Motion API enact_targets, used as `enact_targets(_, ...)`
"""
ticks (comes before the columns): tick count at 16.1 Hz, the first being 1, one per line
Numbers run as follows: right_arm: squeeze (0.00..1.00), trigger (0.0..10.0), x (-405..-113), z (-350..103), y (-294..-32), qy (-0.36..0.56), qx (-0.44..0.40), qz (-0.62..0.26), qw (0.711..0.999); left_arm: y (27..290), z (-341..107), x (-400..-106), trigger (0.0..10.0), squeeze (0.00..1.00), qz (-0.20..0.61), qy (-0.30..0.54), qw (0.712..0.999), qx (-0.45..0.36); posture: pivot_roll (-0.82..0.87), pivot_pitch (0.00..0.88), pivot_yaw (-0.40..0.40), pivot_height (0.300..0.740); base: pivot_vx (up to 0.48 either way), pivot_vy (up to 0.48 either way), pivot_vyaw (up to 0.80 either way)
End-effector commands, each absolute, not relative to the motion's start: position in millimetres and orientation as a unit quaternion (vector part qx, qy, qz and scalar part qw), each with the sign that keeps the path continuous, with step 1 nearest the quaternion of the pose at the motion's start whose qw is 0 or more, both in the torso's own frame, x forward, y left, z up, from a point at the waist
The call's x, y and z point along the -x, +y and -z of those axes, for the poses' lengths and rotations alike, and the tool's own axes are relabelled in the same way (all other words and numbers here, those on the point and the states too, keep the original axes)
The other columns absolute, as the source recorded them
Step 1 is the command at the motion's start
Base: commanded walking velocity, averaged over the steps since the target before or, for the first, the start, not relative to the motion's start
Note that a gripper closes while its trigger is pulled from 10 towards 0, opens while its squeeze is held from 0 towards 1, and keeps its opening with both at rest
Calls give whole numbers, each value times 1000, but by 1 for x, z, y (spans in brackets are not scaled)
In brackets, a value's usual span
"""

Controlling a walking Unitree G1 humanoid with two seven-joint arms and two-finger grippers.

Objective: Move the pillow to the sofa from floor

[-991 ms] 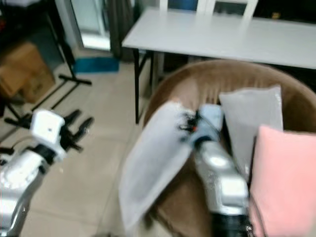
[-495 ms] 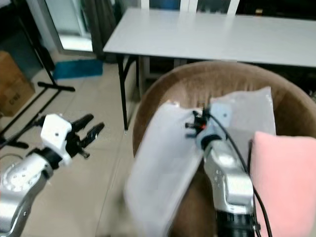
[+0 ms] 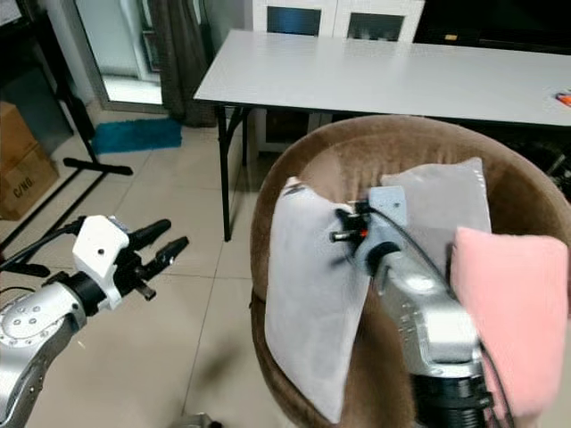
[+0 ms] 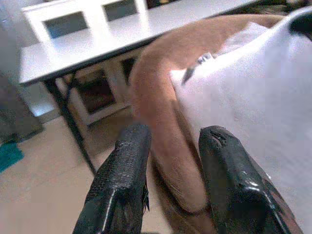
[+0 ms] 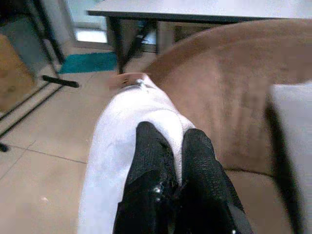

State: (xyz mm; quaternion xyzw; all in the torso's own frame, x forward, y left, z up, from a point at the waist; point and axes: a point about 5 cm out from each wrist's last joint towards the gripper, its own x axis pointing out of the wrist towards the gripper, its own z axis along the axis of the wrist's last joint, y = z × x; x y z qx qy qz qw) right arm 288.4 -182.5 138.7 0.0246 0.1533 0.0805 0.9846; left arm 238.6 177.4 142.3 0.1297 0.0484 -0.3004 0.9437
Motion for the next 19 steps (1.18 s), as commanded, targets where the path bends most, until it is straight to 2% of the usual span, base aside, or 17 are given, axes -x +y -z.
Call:
enact_targets(1, 0, 10000, -296, -160, -200, 116, -21, -53, 992, 175, -141, -238, 10000, 0, 319, 57, 937, -133, 12, 0, -1, 740, 0, 0, 0)
enact_targets(3, 0, 10000, -300, -169, -214, 104, -11, -28, 994, 174, -141, -237, 10000, 0, 326, 59, 935, -130, 12, 0, -1, 740, 0, 0, 0)
enact_targets(5, 0, 10000, -310, -187, -241, 70, -12, 53, 996, 174, -141, -237, 10000, 0, 331, 60, 933, -131, 11, 0, -1, 740, 0, 0, 0)
enact_targets(7, 0, 10000, -321, -194, -248, 48, -23, 72, 996, 174, -140, -237, 10000, 0, 333, 61, 932, -131, 8, 0, 2, 740, 0, 0, 0)
enact_targets(8, 0, 10000, -332, -197, -243, 36, -24, 66, 997, 174, -140, -237, 10000, 0, 335, 61, 931, -132, 8, 0, 2, 740, 0, 0, 0)
enact_targets(10, 0, 10000, -365, -200, -217, 12, -34, 35, 999, 172, -140, -241, 10000, 0, 339, 59, 929, -137, 6, 0, 10, 740, 0, 0, 0)
enact_targets(12, 0, 10000, -379, -198, -200, 9, -39, 14, 999, 172, -141, -244, 10000, 0, 335, 54, 930, -141, 16, 0, 3, 740, 0, 0, 0)
enact_targets(13, 0, 10000, -390, -188, -183, 16, -41, 8, 999, 174, -143, -246, 10000, 0, 326, 50, 933, -143, 21, 0, -5, 740, 0, 0, 0)
enact_targets(17, 0, 10000, -395, -138, -139, 99, -12, 19, 995, 170, -143, -248, 10000, 0, 309, 40, 938, -148, 97, 0, -49, 740, 0, 0, 0)
enact_targets(19, 0, 10000, -391, -127, -135, 119, -26, 37, 992, 174, -144, -248, 10000, 0, 292, 37, 944, -149, 99, 0, -51, 740, 0, 0, 0)
